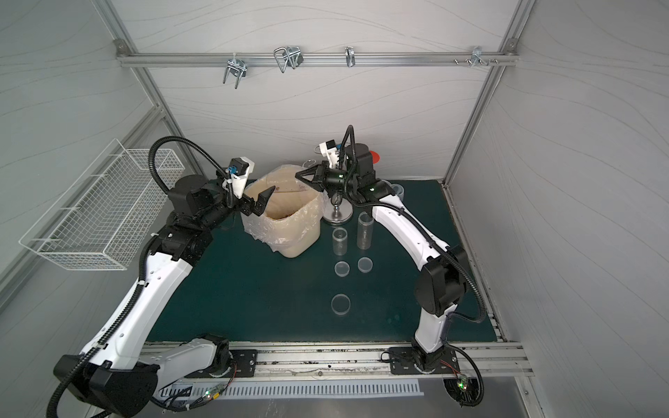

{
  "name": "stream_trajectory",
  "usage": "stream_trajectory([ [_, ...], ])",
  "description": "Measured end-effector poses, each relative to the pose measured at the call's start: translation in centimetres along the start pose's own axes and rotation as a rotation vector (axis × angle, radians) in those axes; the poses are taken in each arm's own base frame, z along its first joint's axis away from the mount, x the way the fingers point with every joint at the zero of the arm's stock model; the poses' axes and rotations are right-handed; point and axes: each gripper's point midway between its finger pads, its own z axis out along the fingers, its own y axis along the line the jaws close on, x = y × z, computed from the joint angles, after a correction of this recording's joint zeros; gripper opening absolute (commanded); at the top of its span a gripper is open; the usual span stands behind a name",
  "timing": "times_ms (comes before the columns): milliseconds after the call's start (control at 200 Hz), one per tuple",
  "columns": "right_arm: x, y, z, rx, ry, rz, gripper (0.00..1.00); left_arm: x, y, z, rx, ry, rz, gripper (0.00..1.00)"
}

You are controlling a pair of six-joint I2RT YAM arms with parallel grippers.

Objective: Empty the moldy dried flower tea in the jars
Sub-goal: Pour the moldy dried flower tea into the trash bin.

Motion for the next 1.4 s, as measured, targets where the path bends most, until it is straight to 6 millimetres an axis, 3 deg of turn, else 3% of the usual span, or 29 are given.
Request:
stream_trajectory([
  [220, -0.1, 0.3, -0.2, -0.011, -0.019, -0.018, 0.00, -2.9, 2.2, -1.7, -0.102, -0.006, -0.401, 0.99],
  [340, -0.1, 0.2, -0.2, -0.021, -0.027, -0.023, 0.00, -3.6, 2.3, -2.4, -0.108, -0.026, -0.625, 0.99],
  [530, -0.1, 0.0, -0.1, -0.037, -0.036, -0.022, 0.00, -2.1, 1.6, -1.9, -0.097, 0.031, -0.937, 0.99],
  [870, 0.1, 0.8, -0.2, -0.068, -0.058, -0.039, 0.00, 0.7, 0.2, 1.4, -0.022, 0.166, -1.331, 0.99],
  [1125, 0.2, 1.8, -0.2, -0.105, -0.070, -0.057, 0.00, 0.3, 0.0, 2.1, 0.030, 0.156, -1.490, 0.99],
  [1401, 0.5, 3.2, 0.1, -0.150, -0.076, -0.082, 0.00, 1.0, -0.5, 4.1, 0.085, 0.174, -1.635, 0.99],
])
